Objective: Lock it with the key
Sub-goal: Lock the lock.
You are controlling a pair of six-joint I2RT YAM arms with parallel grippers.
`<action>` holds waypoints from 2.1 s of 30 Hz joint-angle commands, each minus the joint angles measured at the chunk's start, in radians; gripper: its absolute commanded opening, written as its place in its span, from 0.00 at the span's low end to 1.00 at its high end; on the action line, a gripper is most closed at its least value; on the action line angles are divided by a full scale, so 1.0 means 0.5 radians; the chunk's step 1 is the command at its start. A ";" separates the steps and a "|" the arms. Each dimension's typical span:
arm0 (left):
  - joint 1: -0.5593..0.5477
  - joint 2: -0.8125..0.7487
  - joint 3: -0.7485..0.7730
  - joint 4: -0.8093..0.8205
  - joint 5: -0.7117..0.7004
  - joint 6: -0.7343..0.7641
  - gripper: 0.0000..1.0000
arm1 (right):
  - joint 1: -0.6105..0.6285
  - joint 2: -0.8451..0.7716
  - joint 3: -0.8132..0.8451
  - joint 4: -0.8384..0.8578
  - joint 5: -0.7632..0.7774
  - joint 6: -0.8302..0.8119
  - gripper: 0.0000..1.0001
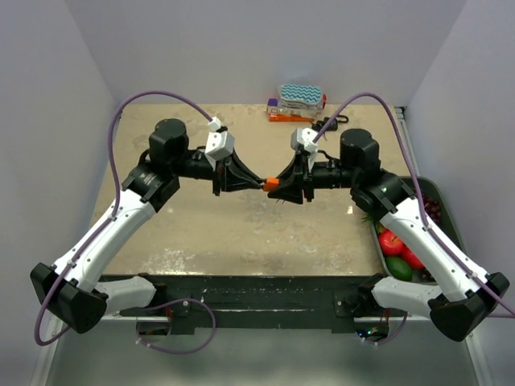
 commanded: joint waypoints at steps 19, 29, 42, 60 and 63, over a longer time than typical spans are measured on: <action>0.345 -0.013 -0.024 0.285 -1.056 -1.047 0.72 | 0.132 -0.025 -0.171 0.836 0.807 0.270 0.00; 0.357 0.097 -0.018 0.518 -1.201 -1.898 0.95 | 0.141 0.162 -0.205 1.309 1.194 0.578 0.00; 0.308 0.134 -0.095 0.595 -1.177 -2.061 0.96 | 0.156 0.300 -0.165 1.425 1.326 0.605 0.00; 0.154 0.177 -0.190 0.650 -1.195 -2.079 0.77 | 0.245 0.456 -0.076 1.496 1.430 0.535 0.00; 0.154 0.177 -0.221 0.638 -1.195 -2.110 0.75 | 0.254 0.466 -0.073 1.511 1.448 0.532 0.00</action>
